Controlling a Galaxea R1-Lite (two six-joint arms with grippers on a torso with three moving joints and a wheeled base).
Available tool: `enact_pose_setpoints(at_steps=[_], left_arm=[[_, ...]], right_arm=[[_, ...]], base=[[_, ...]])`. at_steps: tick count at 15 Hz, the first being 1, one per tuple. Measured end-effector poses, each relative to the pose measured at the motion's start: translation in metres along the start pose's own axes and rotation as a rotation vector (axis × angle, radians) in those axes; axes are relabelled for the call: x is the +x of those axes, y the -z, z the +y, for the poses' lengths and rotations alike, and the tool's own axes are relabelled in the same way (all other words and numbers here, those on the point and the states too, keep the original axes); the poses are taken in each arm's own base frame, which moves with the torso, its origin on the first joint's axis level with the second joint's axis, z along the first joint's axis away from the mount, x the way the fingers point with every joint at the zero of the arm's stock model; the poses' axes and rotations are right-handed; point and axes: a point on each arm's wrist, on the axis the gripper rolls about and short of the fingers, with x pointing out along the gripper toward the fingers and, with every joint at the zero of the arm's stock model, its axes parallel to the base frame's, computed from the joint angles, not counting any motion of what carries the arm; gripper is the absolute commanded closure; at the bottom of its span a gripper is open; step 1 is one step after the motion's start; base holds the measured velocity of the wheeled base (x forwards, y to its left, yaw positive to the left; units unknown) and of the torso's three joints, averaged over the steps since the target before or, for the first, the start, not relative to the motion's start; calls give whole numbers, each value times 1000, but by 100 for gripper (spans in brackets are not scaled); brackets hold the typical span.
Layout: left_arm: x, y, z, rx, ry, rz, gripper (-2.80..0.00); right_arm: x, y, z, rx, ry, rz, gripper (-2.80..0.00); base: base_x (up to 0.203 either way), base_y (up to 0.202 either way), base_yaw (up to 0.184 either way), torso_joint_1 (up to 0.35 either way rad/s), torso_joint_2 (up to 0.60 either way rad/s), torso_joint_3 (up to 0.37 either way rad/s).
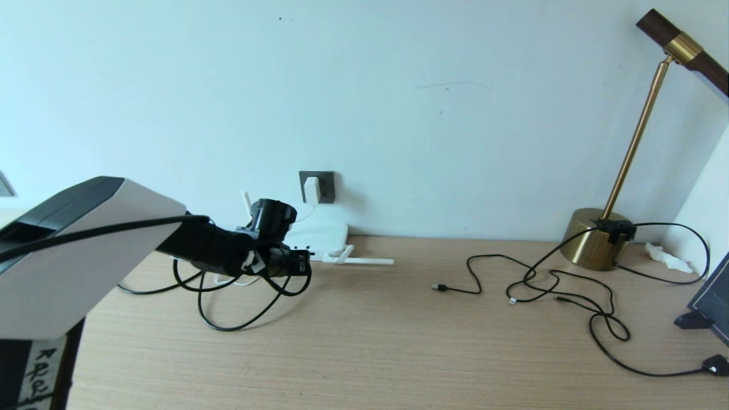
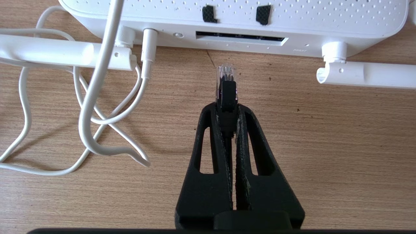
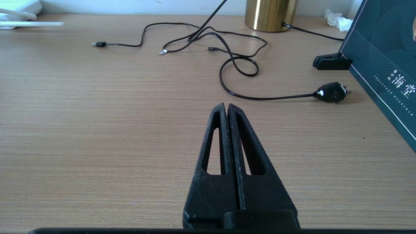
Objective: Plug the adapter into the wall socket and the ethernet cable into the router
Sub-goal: Plug cable into router interface
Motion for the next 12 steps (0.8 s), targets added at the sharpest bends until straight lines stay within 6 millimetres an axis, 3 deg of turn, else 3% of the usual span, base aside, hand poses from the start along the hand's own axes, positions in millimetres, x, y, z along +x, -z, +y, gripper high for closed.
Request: enact_pose_setpoints(at_steps=[12], left_arm=[[4,1,3,-4,-7,6,0]], right_arm=[[0,0,0,0,1,0,0]], base=[[0,0,0,0,0,0]])
